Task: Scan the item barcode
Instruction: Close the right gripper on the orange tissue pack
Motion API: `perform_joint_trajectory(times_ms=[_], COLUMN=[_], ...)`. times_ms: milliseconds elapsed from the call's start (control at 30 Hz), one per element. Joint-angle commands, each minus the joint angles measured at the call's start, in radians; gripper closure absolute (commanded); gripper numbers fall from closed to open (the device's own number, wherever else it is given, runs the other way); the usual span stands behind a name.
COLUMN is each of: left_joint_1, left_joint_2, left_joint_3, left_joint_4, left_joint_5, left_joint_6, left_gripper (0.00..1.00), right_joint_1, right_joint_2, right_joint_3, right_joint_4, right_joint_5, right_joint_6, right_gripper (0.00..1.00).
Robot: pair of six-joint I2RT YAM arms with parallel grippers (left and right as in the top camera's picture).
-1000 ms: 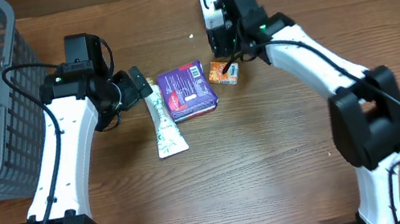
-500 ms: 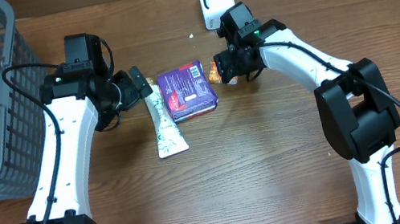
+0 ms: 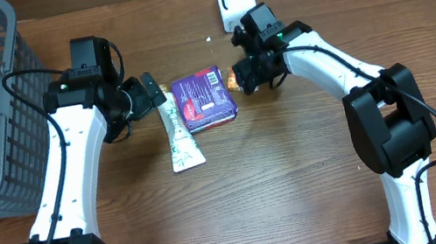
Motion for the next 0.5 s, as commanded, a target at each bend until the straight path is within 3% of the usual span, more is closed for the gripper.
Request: perform_joint_trajectory(times_ms=[0, 67, 467], left_joint_1=[0.004, 0.004, 0.004], left_joint_2=[0.009, 0.009, 0.009], left_joint_3=[0.018, 0.018, 0.018], left_joint_4=[0.001, 0.001, 0.001], left_joint_5=[0.010, 0.010, 0.010], left_joint_6=[0.004, 0.004, 0.004], left_gripper=[0.00, 0.00, 0.00], right_joint_1=[-0.008, -0.008, -0.008], right_joint_2=[-0.013, -0.013, 0.066], right_joint_3=[0.032, 0.032, 0.032], right_joint_4=[0.056, 0.085, 0.128], right_joint_5=[0.092, 0.124, -0.049], right_joint_6=[-0.101, -0.101, -0.092], right_gripper=[0.55, 0.64, 0.71])
